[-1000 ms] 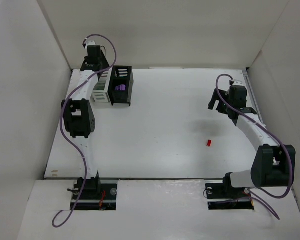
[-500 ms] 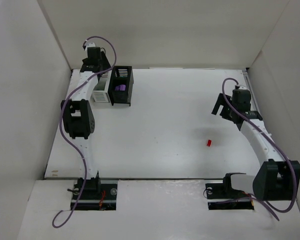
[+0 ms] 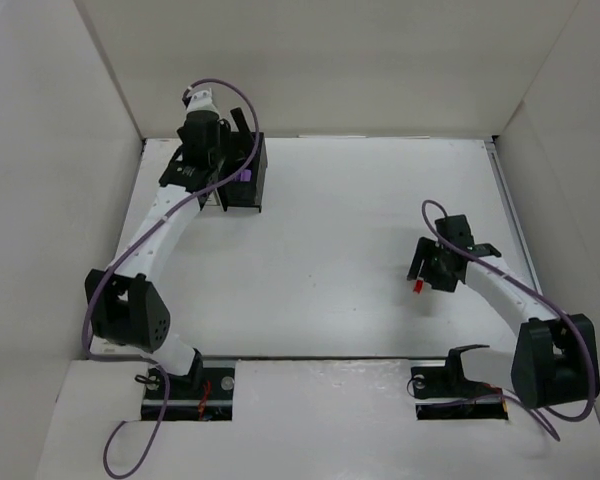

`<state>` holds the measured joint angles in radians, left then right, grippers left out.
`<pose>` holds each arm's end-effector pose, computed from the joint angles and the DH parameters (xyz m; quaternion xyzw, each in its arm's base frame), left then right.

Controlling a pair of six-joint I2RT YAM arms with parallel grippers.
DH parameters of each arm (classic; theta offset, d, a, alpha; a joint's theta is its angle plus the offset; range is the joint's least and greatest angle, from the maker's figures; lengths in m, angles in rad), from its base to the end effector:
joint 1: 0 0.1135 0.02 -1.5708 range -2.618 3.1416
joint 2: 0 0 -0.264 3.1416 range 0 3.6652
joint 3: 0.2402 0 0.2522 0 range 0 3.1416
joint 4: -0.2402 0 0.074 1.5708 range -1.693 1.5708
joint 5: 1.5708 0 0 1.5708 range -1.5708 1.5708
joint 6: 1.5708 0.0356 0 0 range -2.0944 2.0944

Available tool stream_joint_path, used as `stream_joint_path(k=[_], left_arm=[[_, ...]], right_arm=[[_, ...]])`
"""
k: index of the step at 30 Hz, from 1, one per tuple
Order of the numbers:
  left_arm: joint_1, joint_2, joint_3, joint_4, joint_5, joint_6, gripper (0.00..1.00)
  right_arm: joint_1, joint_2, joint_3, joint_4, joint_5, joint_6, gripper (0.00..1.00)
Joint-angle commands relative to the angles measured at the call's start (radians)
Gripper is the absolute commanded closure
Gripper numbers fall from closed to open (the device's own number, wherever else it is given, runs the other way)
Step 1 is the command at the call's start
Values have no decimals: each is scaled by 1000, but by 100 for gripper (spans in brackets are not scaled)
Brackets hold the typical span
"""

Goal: Sort the legos into containers by color

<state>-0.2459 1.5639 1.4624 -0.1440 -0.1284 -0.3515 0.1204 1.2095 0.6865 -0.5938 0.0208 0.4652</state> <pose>0.3638 -0.0866 0.3858 -0.0809 0.7836 -0.1323 0.6016 0.2154 0.0253 0.1916 0.1695 0.9594 0.0553 0.2184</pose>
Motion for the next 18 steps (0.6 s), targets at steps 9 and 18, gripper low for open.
stream_joint_path(k=[9, 18], left_arm=[[-13, -142, -155, 18, -14, -41, 0], [-13, -173, -174, 9, 4, -23, 0]], right_arm=[[102, 116, 4, 38, 77, 76, 49], [102, 134, -8, 66, 137, 84, 55]])
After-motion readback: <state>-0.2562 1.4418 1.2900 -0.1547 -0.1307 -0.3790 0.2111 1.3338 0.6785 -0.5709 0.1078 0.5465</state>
